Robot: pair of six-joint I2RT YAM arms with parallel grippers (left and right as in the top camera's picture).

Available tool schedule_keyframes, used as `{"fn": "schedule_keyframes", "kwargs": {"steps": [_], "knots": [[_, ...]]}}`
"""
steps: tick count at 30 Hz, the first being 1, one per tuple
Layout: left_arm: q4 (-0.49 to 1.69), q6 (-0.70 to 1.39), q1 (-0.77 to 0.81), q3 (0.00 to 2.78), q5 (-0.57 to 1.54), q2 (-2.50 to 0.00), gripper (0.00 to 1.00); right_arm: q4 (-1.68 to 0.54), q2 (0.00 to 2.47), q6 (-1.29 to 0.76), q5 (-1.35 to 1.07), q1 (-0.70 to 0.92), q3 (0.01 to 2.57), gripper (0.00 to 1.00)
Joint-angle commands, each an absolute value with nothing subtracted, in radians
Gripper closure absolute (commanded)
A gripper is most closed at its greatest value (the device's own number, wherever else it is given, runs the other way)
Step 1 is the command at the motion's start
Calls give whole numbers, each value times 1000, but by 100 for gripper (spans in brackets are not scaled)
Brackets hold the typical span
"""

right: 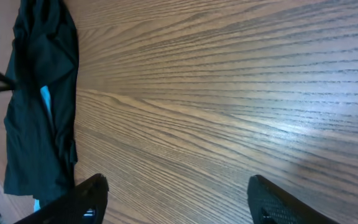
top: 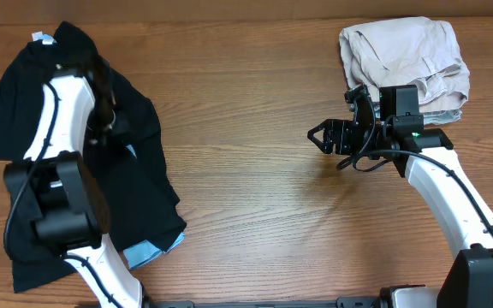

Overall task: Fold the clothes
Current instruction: 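Grasp the black shirt with the left gripper and lift it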

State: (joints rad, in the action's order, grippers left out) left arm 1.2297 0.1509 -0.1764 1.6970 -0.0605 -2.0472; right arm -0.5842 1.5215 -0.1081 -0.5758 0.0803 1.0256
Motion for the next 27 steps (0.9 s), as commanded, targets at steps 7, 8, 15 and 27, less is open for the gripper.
{"fn": "schedule_keyframes", "kwargs": {"steps": [7, 8, 15, 27], "knots": [[1565, 60, -44, 2278, -72, -2039, 96, -586, 1509, -172, -586, 59, 1060, 34], [1576, 59, -27, 2309, -83, -2039, 96, -586, 1503, -172, -595, 53, 1063, 34], [1478, 139, -35, 2296, -138, -2049, 65, -600, 1479, -171, -604, 44, 1069, 31], [1298, 135, -171, 2036, -138, -2190, 37, -612, 1480, -171, -593, 44, 1068, 28]]}}
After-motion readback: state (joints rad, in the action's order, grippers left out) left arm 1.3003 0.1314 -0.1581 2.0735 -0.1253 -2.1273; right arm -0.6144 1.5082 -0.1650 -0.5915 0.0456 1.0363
